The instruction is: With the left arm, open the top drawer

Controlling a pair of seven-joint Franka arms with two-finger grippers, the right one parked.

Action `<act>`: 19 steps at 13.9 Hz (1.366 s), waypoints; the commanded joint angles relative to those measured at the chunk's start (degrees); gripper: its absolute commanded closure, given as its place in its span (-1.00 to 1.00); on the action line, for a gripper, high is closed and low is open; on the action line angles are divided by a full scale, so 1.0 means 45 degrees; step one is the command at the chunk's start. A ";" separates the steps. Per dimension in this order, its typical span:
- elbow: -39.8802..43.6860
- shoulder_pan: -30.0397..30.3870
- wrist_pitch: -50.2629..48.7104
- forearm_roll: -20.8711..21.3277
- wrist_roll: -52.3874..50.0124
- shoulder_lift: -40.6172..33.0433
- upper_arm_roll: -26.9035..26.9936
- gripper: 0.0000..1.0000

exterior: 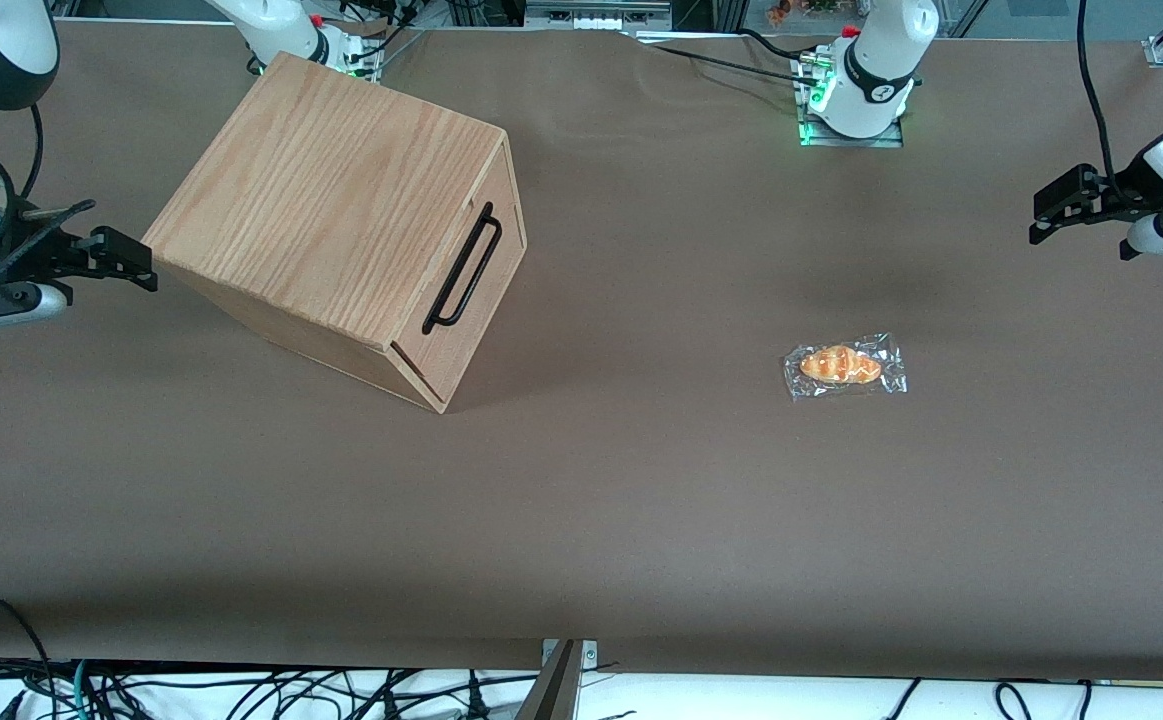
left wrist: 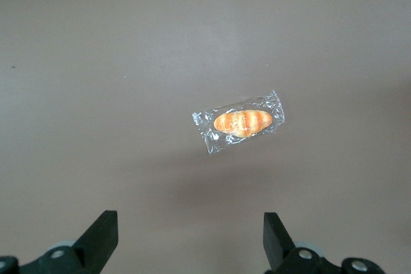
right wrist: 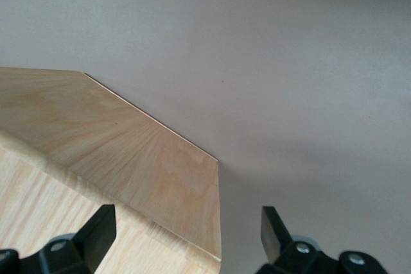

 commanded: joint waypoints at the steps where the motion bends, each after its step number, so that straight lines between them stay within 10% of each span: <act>1: 0.0158 -0.0024 -0.0171 0.0516 0.0194 0.0061 -0.0072 -1.00; 19: 0.0119 -0.0219 -0.0561 0.0476 -0.0060 0.1327 -0.0946 -1.00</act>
